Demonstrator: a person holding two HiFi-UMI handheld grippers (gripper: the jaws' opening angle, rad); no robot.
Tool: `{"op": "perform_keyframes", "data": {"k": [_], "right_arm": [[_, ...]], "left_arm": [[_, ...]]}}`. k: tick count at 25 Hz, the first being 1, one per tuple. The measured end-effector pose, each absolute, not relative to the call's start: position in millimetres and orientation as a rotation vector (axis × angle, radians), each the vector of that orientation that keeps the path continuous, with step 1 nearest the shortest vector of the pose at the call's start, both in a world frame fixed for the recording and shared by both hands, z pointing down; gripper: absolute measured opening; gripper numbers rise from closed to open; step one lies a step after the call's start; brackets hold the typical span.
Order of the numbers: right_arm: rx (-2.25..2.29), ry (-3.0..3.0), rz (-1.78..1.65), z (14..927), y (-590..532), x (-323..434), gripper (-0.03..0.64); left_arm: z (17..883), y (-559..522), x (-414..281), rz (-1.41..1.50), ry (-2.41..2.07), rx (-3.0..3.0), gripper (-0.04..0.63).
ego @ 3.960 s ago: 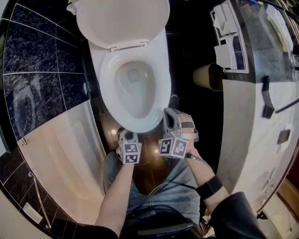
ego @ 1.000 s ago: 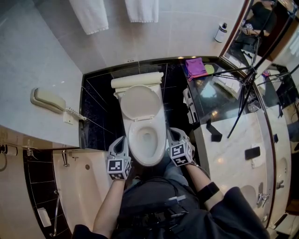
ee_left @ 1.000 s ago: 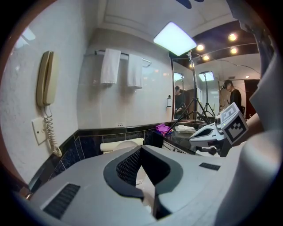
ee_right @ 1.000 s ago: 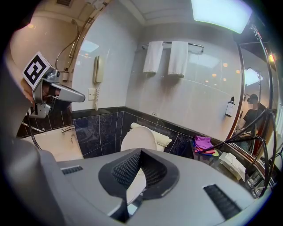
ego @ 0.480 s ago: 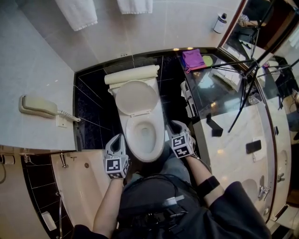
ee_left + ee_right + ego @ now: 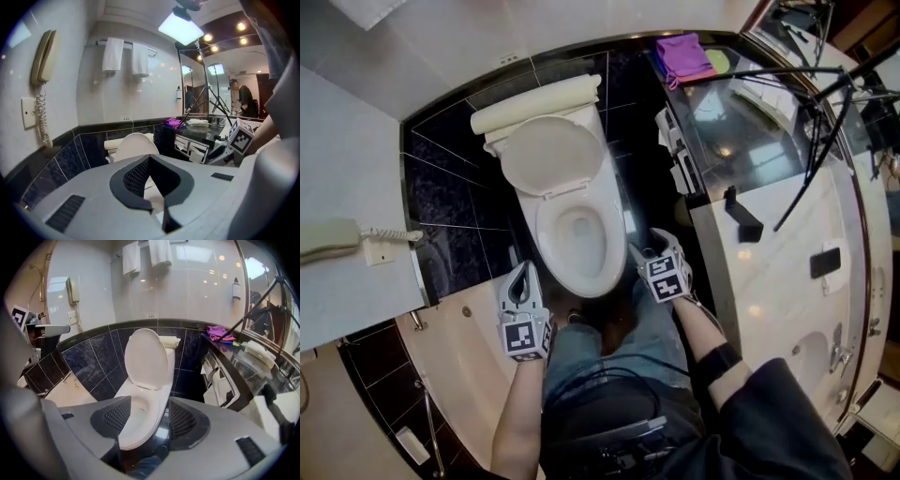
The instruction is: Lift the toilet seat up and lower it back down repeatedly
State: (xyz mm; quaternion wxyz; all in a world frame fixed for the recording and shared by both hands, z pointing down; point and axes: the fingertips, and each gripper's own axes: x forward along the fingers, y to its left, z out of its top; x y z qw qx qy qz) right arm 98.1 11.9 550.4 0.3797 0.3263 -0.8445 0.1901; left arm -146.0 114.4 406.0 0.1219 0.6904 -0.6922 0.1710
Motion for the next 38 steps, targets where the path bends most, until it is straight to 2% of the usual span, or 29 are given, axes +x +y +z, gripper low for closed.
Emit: {"op": "perform_keyframes", "data": {"k": [13, 19, 29, 38], "right_arm": [[0.851, -2.005, 0.809, 777, 58, 118, 0.273], [0.880, -1.958, 1.137, 853, 86, 119, 0.273], [0.968, -1.877, 1.630, 919, 97, 106, 0.245], [0.983, -1.860, 1.805, 939, 94, 97, 0.202]], "left_arm": [[564, 133, -157, 0.605, -1.983, 1.922, 0.000], [609, 132, -156, 0.636, -1.967, 1.907, 0.000], [646, 139, -160, 0.672, -1.942, 1.887, 0.000], [666, 146, -162, 0.700, -1.913, 1.855, 0.000]]}}
